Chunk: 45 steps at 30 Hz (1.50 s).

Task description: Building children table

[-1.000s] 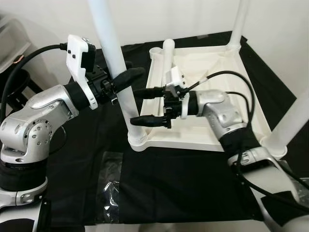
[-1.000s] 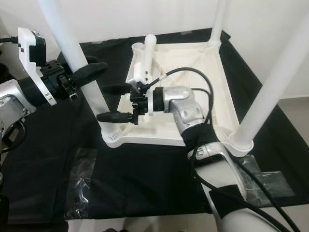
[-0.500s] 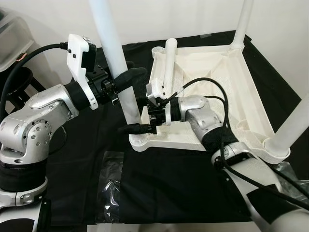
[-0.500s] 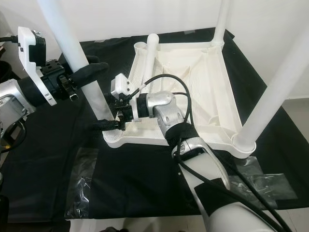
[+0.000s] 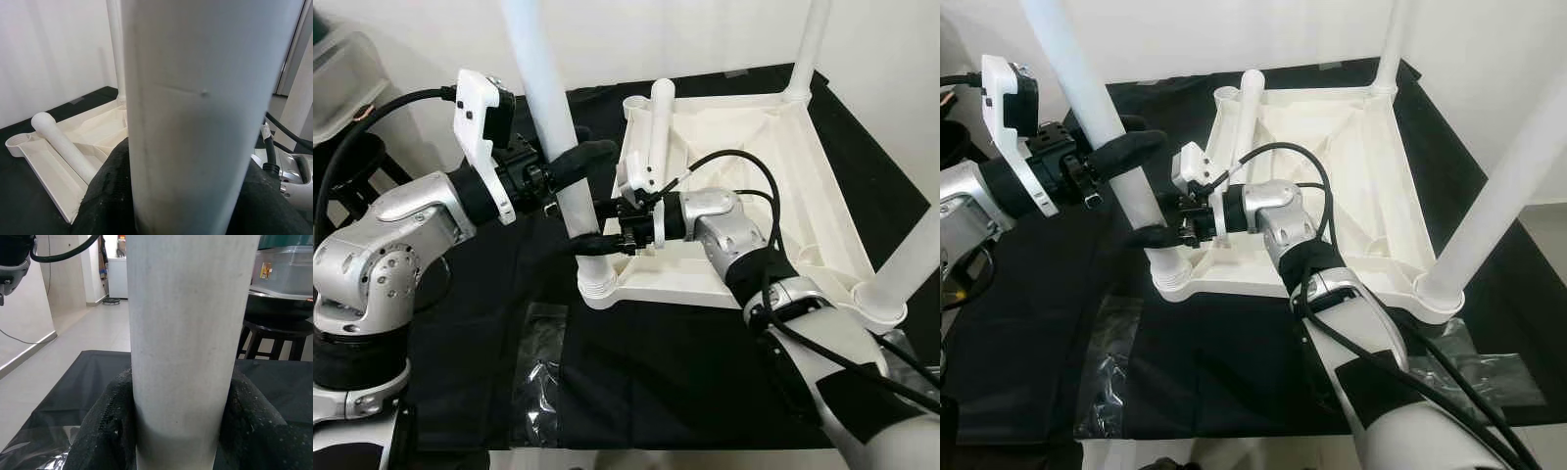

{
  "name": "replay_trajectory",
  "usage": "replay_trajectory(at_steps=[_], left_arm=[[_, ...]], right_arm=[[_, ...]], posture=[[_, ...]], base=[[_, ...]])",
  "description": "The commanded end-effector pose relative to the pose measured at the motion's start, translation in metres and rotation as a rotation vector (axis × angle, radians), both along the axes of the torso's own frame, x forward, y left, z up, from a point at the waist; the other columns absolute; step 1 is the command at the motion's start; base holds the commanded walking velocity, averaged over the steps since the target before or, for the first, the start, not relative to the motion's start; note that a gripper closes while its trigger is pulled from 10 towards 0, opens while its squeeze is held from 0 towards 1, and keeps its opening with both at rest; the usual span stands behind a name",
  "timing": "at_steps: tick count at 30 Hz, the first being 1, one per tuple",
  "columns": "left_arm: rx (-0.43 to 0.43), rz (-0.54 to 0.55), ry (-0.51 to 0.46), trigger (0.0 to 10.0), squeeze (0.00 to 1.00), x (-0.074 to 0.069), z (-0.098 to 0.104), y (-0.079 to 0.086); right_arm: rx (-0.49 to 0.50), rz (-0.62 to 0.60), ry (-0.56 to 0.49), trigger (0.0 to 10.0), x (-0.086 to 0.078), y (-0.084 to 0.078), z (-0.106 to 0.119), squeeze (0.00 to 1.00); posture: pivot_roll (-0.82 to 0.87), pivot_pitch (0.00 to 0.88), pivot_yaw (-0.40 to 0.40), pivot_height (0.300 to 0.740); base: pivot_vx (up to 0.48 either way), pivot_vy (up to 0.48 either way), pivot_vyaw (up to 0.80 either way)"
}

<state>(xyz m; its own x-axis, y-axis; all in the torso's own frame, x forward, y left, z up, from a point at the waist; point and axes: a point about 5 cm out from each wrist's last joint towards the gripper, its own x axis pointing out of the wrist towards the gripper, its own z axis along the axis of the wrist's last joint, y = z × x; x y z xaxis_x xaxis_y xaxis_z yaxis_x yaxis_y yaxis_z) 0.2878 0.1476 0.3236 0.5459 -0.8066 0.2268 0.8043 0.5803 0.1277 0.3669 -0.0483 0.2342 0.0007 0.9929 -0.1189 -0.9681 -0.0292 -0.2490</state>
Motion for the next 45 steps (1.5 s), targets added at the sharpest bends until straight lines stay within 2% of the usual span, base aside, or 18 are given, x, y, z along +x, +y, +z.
replay_trajectory(at_steps=[1,2,6,7,8,9,10,11,12,13,25,26,27,28,29,35,36,45], left_arm=[[0.009,0.0,0.033,1.7,1.0,0.0,-0.007,0.002],[-0.002,-0.003,0.033,10.0,1.0,-0.001,-0.006,0.002],[-0.022,0.023,0.029,10.0,1.0,0.0,-0.004,0.006],[-0.023,0.051,0.029,10.0,1.0,0.001,-0.004,0.009],[-0.023,0.051,0.029,10.0,1.0,0.001,-0.004,0.009],[-0.022,0.069,0.028,10.0,1.0,0.001,-0.005,0.011],[-0.023,0.084,0.036,10.0,0.73,0.002,-0.004,0.014],[-0.023,0.084,0.036,10.0,0.73,0.002,-0.004,0.014],[-0.024,0.093,0.042,10.0,0.73,0.003,-0.003,0.016],[-0.022,0.097,0.052,10.0,0.0,0.003,-0.005,0.017],[0.011,0.036,0.078,10.0,0.0,-0.014,-0.021,0.027],[0.02,0.03,0.088,10.0,0.0,-0.02,-0.026,0.032],[0.02,0.03,0.088,10.0,0.0,-0.02,-0.026,0.032],[0.022,0.033,0.102,10.0,0.0,-0.024,-0.031,0.037],[0.018,0.043,0.122,10.0,0.0,-0.031,-0.037,0.047],[0.005,0.102,0.159,10.0,0.0,-0.045,-0.047,0.072],[-0.008,0.149,0.173,10.0,0.0,-0.053,-0.052,0.086],[-0.037,0.291,0.246,10.0,0.0,-0.075,-0.087,0.101]], right_arm=[[-0.034,0.047,-0.033,0.0,-0.004,0.006,-0.002,0.0],[-0.055,-0.002,-0.033,0.0,-0.002,0.004,-0.01,0.0],[-0.126,-0.187,-0.014,0.0,0.003,-0.003,-0.032,0.0],[-0.063,-0.478,0.057,0.0,0.011,-0.002,-0.046,0.0],[-0.063,-0.478,0.057,0.0,0.011,-0.002,-0.046,0.0],[-0.033,-0.69,0.109,0.0,0.015,-0.004,-0.058,0.0],[0.0,-0.77,0.178,0.0,-0.012,0.01,-0.088,0.0],[0.0,-0.77,0.178,0.0,-0.012,0.01,-0.088,0.0],[0.035,-0.819,0.224,0.0,-0.036,0.017,-0.103,0.0],[0.064,-0.807,0.221,0.0,-0.057,0.027,-0.108,0.0],[0.103,-0.847,0.094,0.0,-0.041,0.03,-0.084,0.0],[0.101,-0.854,0.091,3.1,-0.041,0.029,-0.082,0.0],[0.101,-0.854,0.091,3.1,-0.041,0.029,-0.082,0.0],[0.092,-0.877,0.089,7.7,-0.046,0.029,-0.079,0.0],[0.083,-0.891,0.088,10.0,-0.049,0.027,-0.076,0.0],[0.083,-0.902,0.092,10.0,-0.053,0.026,-0.073,0.0],[0.102,-0.905,0.097,10.0,-0.052,0.024,-0.071,1.0],[0.219,-0.907,0.132,10.0,-0.052,0.026,-0.059,1.0]], posture=[[0.06,0.132,0.112,0.74],[0.05,0.133,0.106,0.74],[0.06,0.142,0.092,0.74],[0.05,0.146,0.075,0.74],[0.05,0.146,0.075,0.74],[0.04,0.143,0.066,0.74],[0.09,0.168,0.07,0.74],[0.09,0.168,0.07,0.74],[0.09,0.168,0.07,0.74],[0.05,0.143,0.091,0.74],[0.03,0.128,0.074,0.74],[0.03,0.127,0.076,0.74],[0.03,0.127,0.076,0.74],[0.03,0.126,0.077,0.74],[0.03,0.125,0.075,0.74],[0.03,0.126,0.073,0.74],[0.04,0.126,0.07,0.74],[0.05,0.129,0.069,0.74]], base=[[0.0,0.0,0.0],[0.0,0.0,0.0],[0.0,0.0,0.0],[0.0,0.0,0.0],[0.0,0.0,0.0],[0.0,0.0,0.0],[0.0,0.0,0.0],[0.0,0.0,0.0],[0.0,0.0,0.0],[0.0,0.0,0.0],[0.0,0.0,0.0],[0.0,0.0,0.0],[0.0,0.0,0.0],[0.0,0.0,0.0],[0.0,0.0,0.0],[0.0,0.0,0.0],[0.0,0.0,0.0],[0.0,0.0,0.0]])
